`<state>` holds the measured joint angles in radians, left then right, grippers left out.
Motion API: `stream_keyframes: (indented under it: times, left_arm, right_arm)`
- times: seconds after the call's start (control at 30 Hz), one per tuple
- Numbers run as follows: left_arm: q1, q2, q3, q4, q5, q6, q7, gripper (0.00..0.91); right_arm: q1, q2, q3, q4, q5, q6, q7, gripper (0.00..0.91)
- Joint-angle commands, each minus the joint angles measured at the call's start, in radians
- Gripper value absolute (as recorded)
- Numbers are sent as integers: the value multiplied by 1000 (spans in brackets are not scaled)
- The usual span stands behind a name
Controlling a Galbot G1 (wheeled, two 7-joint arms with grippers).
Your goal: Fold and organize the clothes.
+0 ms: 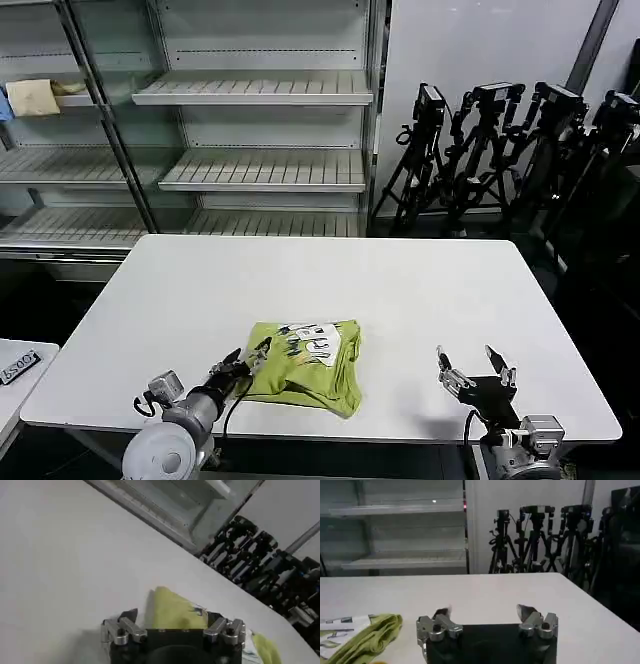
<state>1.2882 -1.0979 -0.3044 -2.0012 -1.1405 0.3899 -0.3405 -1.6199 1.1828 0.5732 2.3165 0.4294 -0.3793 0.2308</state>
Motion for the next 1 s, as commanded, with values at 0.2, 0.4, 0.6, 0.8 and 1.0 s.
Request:
stream_keyframes:
  times: [0.2, 0.4, 0.6, 0.8, 1.0]
  left_arm:
    - [-14, -65, 59, 19, 0, -6, -2, 101]
    - [-33, -50, 54, 35, -14, -18, 5, 40]
    - [-37, -50, 45, 36, -46, -28, 12, 40]
    - [-43, -50, 32, 31, -88, -37, 24, 40]
    - [-60, -54, 6, 18, -177, -44, 31, 40]
  right_arm:
    - [-14, 8, 3, 8, -7, 1, 0, 907]
    - [-15, 9, 7, 7, -7, 1, 0, 907]
    - [-14, 11, 6, 6, -7, 0, 1, 907]
    - [-12, 12, 7, 3, -6, 0, 2, 907]
    - [-10, 12, 9, 5, -5, -3, 3, 907]
